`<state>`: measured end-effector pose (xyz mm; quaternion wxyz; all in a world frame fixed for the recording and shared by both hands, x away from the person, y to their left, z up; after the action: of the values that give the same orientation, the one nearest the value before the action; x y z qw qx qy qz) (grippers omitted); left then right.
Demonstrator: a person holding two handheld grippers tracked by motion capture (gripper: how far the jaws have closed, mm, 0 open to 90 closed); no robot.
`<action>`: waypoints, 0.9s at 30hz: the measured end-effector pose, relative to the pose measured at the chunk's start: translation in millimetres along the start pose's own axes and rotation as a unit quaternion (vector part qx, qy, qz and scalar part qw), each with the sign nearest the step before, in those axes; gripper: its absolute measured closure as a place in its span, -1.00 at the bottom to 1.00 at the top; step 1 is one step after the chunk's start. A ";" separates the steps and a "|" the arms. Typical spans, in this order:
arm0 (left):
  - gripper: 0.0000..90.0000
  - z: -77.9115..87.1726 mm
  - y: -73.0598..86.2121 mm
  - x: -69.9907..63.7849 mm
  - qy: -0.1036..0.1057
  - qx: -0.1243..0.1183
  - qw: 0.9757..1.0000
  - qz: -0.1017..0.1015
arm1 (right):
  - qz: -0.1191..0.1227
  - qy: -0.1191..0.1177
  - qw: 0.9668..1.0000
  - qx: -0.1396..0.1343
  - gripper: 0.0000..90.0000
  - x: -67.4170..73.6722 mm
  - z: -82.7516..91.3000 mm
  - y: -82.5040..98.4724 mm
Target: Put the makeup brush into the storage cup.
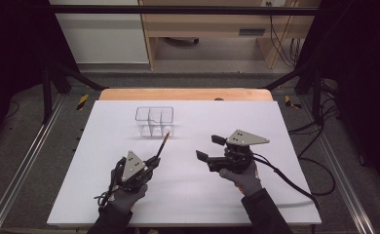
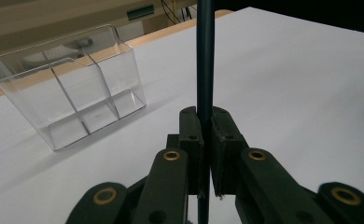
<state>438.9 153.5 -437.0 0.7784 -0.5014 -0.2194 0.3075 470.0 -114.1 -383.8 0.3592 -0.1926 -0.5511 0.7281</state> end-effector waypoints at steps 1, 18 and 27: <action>0.86 -0.6 0.1 -1.3 0.000 -0.002 1.000 0.002 | -0.002 0.004 1.000 -0.005 -0.51 2.7 -3.1 -1.0; 0.86 -11.8 -0.4 -13.1 -0.013 -0.011 1.000 0.023 | -0.058 -0.012 0.998 -0.018 -0.52 15.4 -24.5 5.1; 0.86 -17.6 -2.1 -20.2 -0.011 -0.011 0.999 0.030 | -0.091 -0.021 0.995 -0.030 -0.44 19.5 -35.9 10.6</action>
<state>436.4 127.4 -442.9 0.7605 -0.5130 -0.2161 0.3342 478.0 -77.3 -402.9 0.4060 -0.1367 -0.5952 0.6799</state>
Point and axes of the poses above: each handheld gripper's, and its own axes: z roughly backward along the jaws, y roughly out of its underside, x roughly to its left, the point moved 3 cm from there along -z, roughly forward along the jaws, and after that the axes turned 8 degrees about y, right-handed, at the moved point
